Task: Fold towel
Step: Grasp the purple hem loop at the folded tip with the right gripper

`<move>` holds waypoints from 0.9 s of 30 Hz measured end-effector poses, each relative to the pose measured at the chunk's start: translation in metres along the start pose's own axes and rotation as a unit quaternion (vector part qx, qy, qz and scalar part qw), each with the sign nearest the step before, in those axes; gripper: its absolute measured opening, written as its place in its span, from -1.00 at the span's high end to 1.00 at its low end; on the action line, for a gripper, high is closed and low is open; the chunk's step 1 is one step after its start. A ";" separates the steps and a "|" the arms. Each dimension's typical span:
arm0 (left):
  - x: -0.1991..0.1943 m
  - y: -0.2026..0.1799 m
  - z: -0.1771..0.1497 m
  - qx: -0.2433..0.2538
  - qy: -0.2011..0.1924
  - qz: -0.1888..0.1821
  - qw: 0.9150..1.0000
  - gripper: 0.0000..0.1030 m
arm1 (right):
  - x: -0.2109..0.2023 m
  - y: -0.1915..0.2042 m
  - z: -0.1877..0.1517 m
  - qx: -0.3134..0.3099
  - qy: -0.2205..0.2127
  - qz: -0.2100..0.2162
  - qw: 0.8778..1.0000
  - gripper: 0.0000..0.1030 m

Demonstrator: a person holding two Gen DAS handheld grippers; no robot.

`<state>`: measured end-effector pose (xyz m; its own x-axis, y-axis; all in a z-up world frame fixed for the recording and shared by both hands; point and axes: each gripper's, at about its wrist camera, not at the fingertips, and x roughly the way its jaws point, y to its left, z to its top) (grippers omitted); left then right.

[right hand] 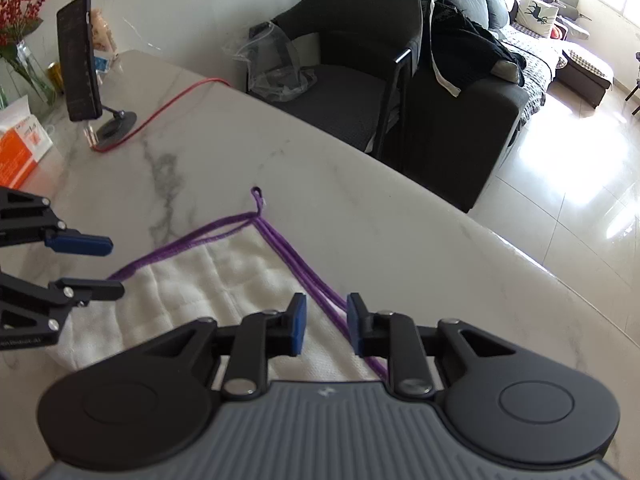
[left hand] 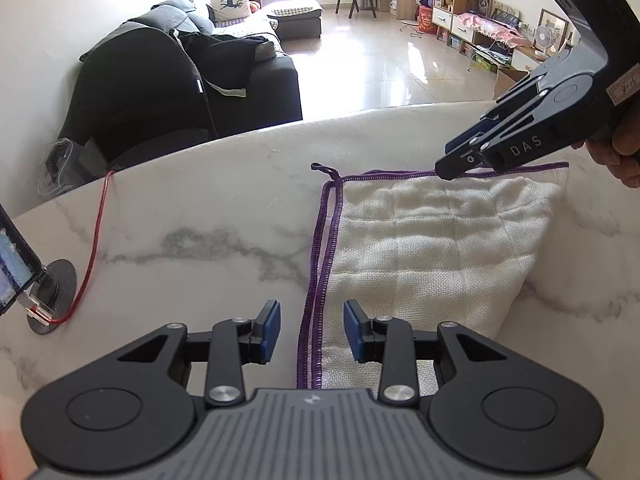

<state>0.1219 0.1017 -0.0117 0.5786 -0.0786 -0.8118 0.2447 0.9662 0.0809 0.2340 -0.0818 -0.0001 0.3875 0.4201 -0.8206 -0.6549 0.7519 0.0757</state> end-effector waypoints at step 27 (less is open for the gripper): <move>0.004 0.011 -0.008 0.019 -0.026 -0.045 0.998 0.32 | 0.048 0.028 0.046 -0.005 -0.035 0.042 0.999 0.92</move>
<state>0.1211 0.1143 -0.0190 0.5920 -0.1780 -0.7860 0.3266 0.9446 0.0321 0.2646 -0.0171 -0.0112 0.3753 0.5152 -0.7705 -0.6933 0.7078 0.1356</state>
